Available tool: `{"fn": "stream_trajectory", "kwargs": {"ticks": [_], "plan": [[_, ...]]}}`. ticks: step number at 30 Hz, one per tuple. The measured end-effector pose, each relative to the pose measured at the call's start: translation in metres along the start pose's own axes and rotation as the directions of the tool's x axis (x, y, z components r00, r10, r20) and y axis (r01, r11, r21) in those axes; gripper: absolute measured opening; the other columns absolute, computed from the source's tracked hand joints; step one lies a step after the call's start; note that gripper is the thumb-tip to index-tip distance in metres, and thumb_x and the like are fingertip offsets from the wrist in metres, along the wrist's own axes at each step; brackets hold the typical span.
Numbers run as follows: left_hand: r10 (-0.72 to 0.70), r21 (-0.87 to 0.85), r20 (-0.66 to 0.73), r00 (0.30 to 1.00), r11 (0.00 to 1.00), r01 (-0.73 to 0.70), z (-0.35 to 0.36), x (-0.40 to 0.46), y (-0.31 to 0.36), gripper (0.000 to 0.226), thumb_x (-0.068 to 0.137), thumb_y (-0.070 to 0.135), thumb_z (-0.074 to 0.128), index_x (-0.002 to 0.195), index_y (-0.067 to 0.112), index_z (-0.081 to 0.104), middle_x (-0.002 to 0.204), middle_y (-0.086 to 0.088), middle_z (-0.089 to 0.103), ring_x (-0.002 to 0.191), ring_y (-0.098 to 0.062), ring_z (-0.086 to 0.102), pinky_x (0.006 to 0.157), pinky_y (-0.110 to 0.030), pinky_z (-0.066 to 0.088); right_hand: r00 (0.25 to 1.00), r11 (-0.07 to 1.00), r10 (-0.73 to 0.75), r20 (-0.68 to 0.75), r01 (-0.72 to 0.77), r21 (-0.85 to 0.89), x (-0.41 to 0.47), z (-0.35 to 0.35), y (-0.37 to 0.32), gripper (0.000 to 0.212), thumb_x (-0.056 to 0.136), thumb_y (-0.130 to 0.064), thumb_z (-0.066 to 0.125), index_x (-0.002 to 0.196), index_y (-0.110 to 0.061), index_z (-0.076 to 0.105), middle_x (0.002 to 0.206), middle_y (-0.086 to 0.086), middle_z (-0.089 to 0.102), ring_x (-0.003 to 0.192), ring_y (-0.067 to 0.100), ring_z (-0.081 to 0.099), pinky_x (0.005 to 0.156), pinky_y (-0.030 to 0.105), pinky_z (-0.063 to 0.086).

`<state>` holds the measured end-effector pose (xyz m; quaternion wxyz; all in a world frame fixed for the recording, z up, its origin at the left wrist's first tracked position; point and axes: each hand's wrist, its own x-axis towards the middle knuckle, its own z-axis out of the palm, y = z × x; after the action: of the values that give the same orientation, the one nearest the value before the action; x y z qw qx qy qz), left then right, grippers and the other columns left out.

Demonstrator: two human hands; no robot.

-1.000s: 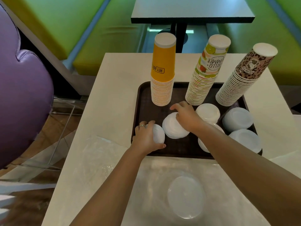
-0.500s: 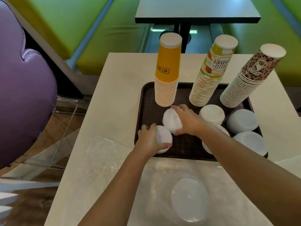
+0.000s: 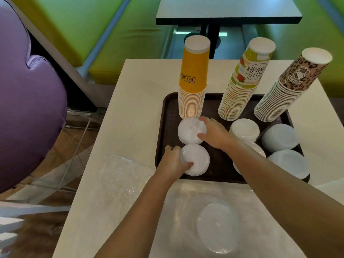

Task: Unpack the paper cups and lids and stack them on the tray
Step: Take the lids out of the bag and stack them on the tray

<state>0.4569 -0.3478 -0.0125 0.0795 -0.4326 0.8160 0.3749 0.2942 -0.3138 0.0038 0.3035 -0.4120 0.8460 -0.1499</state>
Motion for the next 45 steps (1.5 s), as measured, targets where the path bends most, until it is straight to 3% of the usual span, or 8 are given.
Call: {"fn": "stream_trajectory", "kwargs": {"ticks": [8,15,20,24,29,38,41,45], "plan": [[0.066,0.0,-0.172,0.983,0.998,-0.067,-0.002,-0.011,0.01,0.064,0.087,0.029,0.066,0.141,0.016,0.034,0.144,-0.008,0.032,0.126,-0.022,0.042,0.099,-0.03,0.041,0.994,0.999,-0.035,-0.103,0.038,0.027,-0.019,-0.006,-0.005,0.063,0.094,-0.019,0.057,0.149,-0.02,0.025,0.154,0.007,0.025,0.134,0.025,0.039,0.105,0.032,0.036],[0.366,-0.019,-0.325,0.872,0.919,-0.393,-0.01,-0.057,0.037,0.017,0.088,0.014,0.066,0.104,0.014,0.06,0.106,-0.001,0.06,0.09,-0.008,0.057,0.082,-0.017,0.048,0.974,0.978,-0.115,-0.197,0.146,0.149,-0.077,-0.008,-0.013,0.058,0.092,-0.016,0.059,0.144,-0.025,0.034,0.148,0.003,0.036,0.13,0.02,0.044,0.105,0.036,0.043],[0.507,-0.074,-0.131,0.852,0.852,-0.518,0.003,-0.103,0.031,0.003,0.087,0.015,0.065,0.088,0.014,0.063,0.085,0.005,0.063,0.076,-0.008,0.058,0.071,-0.019,0.049,0.965,0.946,-0.145,-0.22,0.2,0.255,-0.141,0.006,-0.001,0.046,0.088,-0.007,0.063,0.131,-0.019,0.05,0.126,0.0,0.054,0.108,0.014,0.058,0.093,0.032,0.052],[0.513,0.04,0.038,0.857,0.856,-0.515,0.032,-0.126,0.011,0.031,0.083,0.034,0.07,0.108,0.024,0.055,0.114,0.01,0.052,0.1,-0.005,0.048,0.082,-0.018,0.042,0.967,0.949,-0.134,-0.217,0.189,0.253,-0.178,0.023,0.018,0.03,0.084,-0.01,0.069,0.108,-0.021,0.057,0.096,-0.009,0.055,0.081,0.008,0.057,0.07,0.011,0.046],[0.37,0.096,0.113,0.922,0.92,-0.381,0.054,-0.139,0.004,0.075,0.076,0.053,0.071,0.136,0.031,0.032,0.142,0.009,0.029,0.125,-0.01,0.037,0.098,-0.024,0.04,0.985,0.974,-0.074,-0.155,0.104,0.199,-0.206,0.046,0.041,0.03,0.086,-0.023,0.067,0.112,-0.028,0.052,0.102,-0.01,0.052,0.085,0.005,0.05,0.064,0.009,0.038],[0.26,0.021,0.256,0.931,0.961,-0.275,0.071,-0.139,0.006,0.098,0.062,0.057,0.08,0.139,0.03,0.026,0.14,0.007,0.04,0.119,-0.013,0.044,0.096,-0.032,0.046,0.975,0.897,0.081,-0.208,0.02,0.442,-0.204,0.066,0.057,0.021,0.09,-0.007,0.06,0.103,-0.023,0.057,0.103,-0.006,0.059,0.085,0.004,0.056,0.066,0.007,0.042],[0.267,0.11,0.266,0.926,0.946,-0.305,0.078,-0.142,0.008,0.117,0.057,0.055,0.083,0.146,0.03,0.012,0.147,0.006,0.025,0.13,-0.017,0.036,0.103,-0.039,0.042,0.97,0.844,0.146,-0.193,-0.02,0.536,-0.202,0.068,0.061,0.02,0.089,-0.006,0.061,0.102,-0.021,0.06,0.102,-0.008,0.061,0.09,0.005,0.058,0.069,0.008,0.042],[0.338,0.219,0.18,0.924,0.902,-0.373,0.086,-0.141,0.006,0.109,0.06,0.048,0.083,0.143,0.024,0.016,0.141,0.002,0.026,0.125,-0.02,0.031,0.102,-0.038,0.04,0.979,0.746,0.178,-0.104,-0.065,0.663,-0.203,0.07,0.065,0.01,0.094,-0.021,0.057,0.102,-0.025,0.059,0.102,-0.008,0.063,0.096,0.01,0.06,0.077,0.018,0.046]]}}
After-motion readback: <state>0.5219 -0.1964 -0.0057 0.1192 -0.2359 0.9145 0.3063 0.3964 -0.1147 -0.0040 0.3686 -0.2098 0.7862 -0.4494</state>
